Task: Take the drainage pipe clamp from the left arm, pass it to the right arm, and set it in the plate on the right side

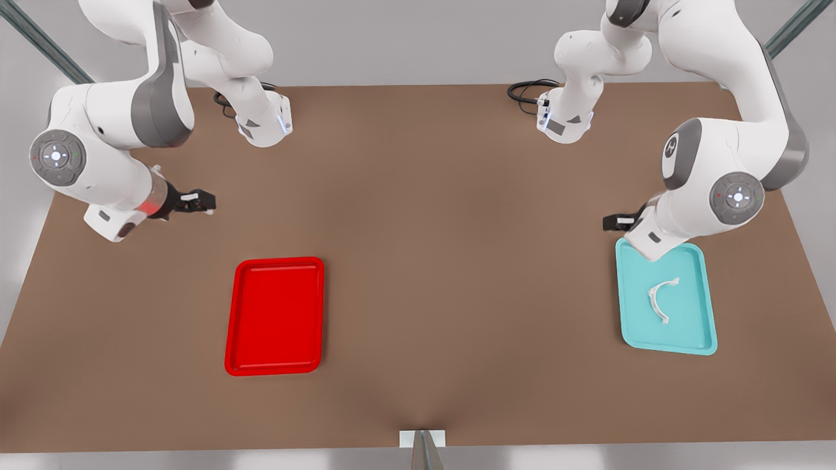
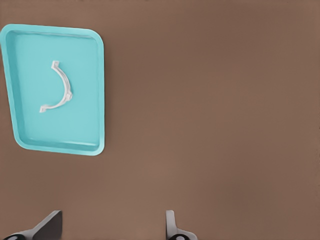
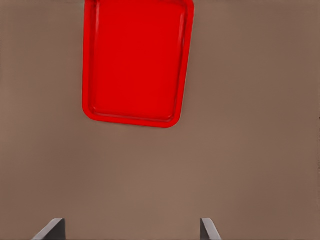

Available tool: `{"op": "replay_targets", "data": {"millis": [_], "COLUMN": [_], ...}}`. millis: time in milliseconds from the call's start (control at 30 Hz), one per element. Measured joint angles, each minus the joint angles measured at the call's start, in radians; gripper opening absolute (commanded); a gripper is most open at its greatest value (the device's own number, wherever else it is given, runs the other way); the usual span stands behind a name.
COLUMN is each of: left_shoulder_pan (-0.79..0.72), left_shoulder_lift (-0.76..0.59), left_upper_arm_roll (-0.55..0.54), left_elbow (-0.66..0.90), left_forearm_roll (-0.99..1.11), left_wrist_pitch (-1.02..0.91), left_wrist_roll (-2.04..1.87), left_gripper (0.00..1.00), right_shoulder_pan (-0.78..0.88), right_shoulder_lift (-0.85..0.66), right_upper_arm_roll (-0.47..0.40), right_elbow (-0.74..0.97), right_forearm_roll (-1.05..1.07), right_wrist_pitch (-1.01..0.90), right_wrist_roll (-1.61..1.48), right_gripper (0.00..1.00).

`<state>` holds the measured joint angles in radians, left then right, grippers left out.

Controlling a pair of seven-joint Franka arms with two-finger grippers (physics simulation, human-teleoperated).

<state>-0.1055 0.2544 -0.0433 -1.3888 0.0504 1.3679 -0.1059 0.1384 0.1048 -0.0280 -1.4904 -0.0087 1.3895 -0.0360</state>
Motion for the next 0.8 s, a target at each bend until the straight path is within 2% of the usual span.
{"op": "replay_targets", "data": {"millis": [100, 233, 367, 533, 800], "left_shoulder_pan": [0.003, 0.131, 0.192, 0.245, 0.28], "left_shoulder_lift": [0.038, 0.22, 0.343, 0.426, 0.485], "left_upper_arm_roll": [0.01, 0.065, 0.112, 0.133, 0.167], "left_elbow": [0.001, -0.016, -0.157, -0.213, -0.232], "left_forearm_roll": [0.001, -0.035, -0.056, -0.083, -0.096], "left_wrist_pitch": [0.031, 0.168, 0.406, 0.657, 0.859], "left_wrist_roll": [0.002, 0.006, 0.01, 0.014, 0.032], "left_gripper": [1.0, 1.0, 1.0, 1.0, 1.0], "right_shoulder_pan": [-0.001, -0.002, 0.001, -0.003, -0.002], "right_shoulder_lift": [-0.001, -0.002, -0.001, 0.004, 0.011], "right_upper_arm_roll": [-0.001, -0.001, -0.002, -0.001, -0.002], "right_elbow": [-0.013, -0.04, -0.048, -0.04, -0.041], "right_forearm_roll": [-0.001, -0.002, 0.001, 0.008, 0.008], "right_wrist_pitch": [0.04, 0.078, 0.101, 0.111, 0.117], "right_wrist_roll": [-0.005, -0.01, -0.014, -0.018, -0.022], "right_gripper": [1.0, 1.0, 1.0, 1.0, 1.0]}}
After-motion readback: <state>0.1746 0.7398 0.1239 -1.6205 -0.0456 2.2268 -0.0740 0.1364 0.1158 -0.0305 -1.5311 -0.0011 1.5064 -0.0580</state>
